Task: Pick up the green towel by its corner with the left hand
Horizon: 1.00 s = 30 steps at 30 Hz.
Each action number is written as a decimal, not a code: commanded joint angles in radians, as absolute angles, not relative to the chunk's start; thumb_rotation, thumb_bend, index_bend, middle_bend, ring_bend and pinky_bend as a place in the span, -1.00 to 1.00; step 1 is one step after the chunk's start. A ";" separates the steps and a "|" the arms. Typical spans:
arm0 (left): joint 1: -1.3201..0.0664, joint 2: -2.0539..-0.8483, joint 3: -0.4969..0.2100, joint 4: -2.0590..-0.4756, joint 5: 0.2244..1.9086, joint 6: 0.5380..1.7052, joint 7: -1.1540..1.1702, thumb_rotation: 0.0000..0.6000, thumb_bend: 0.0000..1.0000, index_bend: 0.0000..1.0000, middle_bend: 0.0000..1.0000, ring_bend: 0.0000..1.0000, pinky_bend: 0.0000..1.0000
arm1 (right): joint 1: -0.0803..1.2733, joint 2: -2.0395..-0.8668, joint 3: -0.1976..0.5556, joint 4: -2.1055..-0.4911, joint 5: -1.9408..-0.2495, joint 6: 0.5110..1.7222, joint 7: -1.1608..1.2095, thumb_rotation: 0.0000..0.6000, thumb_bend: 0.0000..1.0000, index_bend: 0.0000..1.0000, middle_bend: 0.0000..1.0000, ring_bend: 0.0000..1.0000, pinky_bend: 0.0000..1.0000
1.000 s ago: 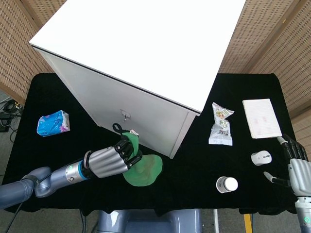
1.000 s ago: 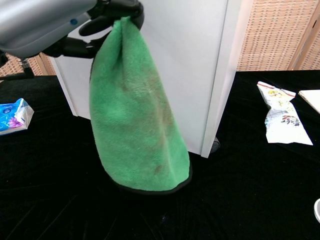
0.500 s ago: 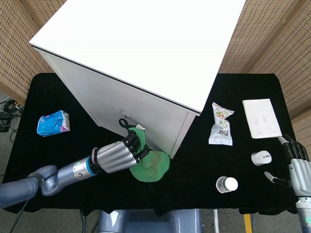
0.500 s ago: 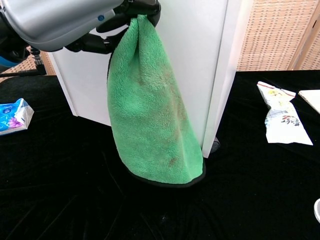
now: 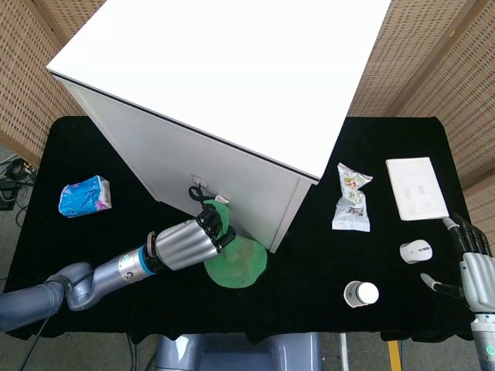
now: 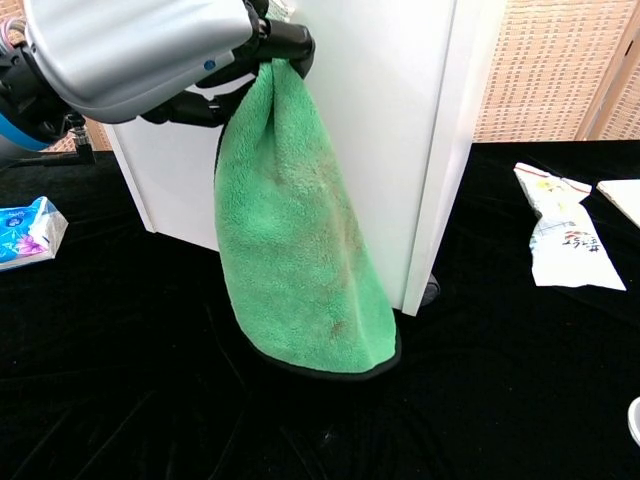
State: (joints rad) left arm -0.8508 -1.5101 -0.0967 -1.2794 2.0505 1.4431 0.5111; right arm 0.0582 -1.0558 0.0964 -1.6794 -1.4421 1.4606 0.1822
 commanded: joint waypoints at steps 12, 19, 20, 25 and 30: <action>-0.776 -1.539 -0.034 -1.179 2.074 1.528 0.527 1.00 -0.84 0.12 0.15 -0.18 -0.41 | 0.058 -1.055 0.096 -1.678 -1.441 1.460 0.184 1.00 -0.77 -1.00 -1.00 -1.00 -1.00; -0.658 -1.564 -0.008 -1.114 2.051 1.696 0.496 1.00 -1.00 -0.94 -0.98 -1.00 -1.00 | 0.059 -1.060 0.098 -1.677 -1.436 1.459 0.170 1.00 -0.77 -1.00 -1.00 -1.00 -1.00; -0.649 -1.564 -0.006 -1.110 2.055 1.717 0.489 1.00 -1.00 -0.98 -1.00 -1.00 -1.00 | 0.060 -1.061 0.097 -1.677 -1.436 1.458 0.168 1.00 -0.77 -1.00 -1.00 -1.00 -1.00; -0.589 -1.568 0.005 -1.086 2.063 1.841 0.434 1.00 -1.00 -1.00 -1.00 -1.00 -1.00 | 0.061 -1.066 0.097 -1.676 -1.431 1.453 0.158 1.00 -0.77 -1.00 -1.00 -1.00 -1.00; -0.514 -1.569 0.012 -1.082 2.038 1.958 0.351 1.00 -1.00 -1.00 -1.00 -1.00 -1.00 | 0.062 -1.071 0.096 -1.675 -1.434 1.455 0.147 1.00 -0.77 -1.00 -1.00 -1.00 -1.00</action>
